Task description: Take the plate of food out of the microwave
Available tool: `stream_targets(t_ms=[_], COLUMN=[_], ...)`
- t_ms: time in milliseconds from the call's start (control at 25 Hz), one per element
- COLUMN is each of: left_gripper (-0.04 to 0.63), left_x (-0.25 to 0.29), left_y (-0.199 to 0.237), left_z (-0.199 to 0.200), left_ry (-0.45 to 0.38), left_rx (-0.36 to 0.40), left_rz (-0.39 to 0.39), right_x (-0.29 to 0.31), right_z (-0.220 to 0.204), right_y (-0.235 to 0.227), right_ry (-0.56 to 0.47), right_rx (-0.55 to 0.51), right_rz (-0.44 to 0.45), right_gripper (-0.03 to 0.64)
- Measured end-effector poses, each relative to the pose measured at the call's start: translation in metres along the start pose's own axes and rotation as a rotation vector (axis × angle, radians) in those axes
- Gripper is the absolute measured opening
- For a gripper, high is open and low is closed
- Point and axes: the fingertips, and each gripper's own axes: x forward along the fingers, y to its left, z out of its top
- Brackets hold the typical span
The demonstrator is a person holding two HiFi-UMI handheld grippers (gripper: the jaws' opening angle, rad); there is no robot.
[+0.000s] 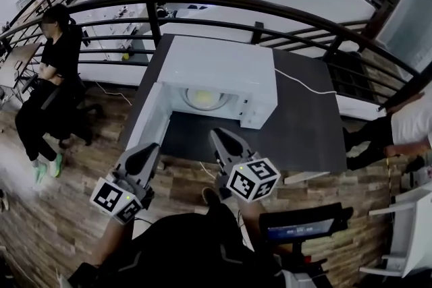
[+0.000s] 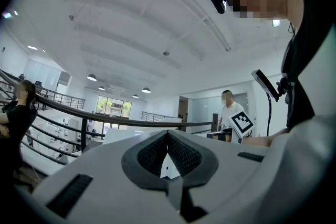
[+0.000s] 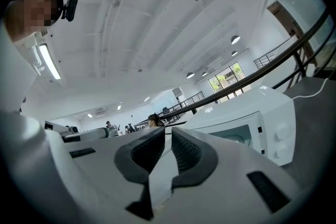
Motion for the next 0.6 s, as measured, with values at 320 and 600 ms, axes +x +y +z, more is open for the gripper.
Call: stream_targets(t_ms=[320,600], left_gripper=[0.005,0.005], left_x=[0.024,0.034], left_y=[0.02,0.042], left_z=[-0.017,-0.032], left_ry=[0.034,0.047], left_rx=[0.02,0.048], left_rz=[0.056,0.106], right_x=[0.037,0.076], right_z=[-0.037,-0.095], right_y=[-0.068,-0.124], right_ry=[0.091,0.189], right_rx=[0.159,0.265], right_rz=[-0.051,-0.094], right_gripper=[0.064,0.084])
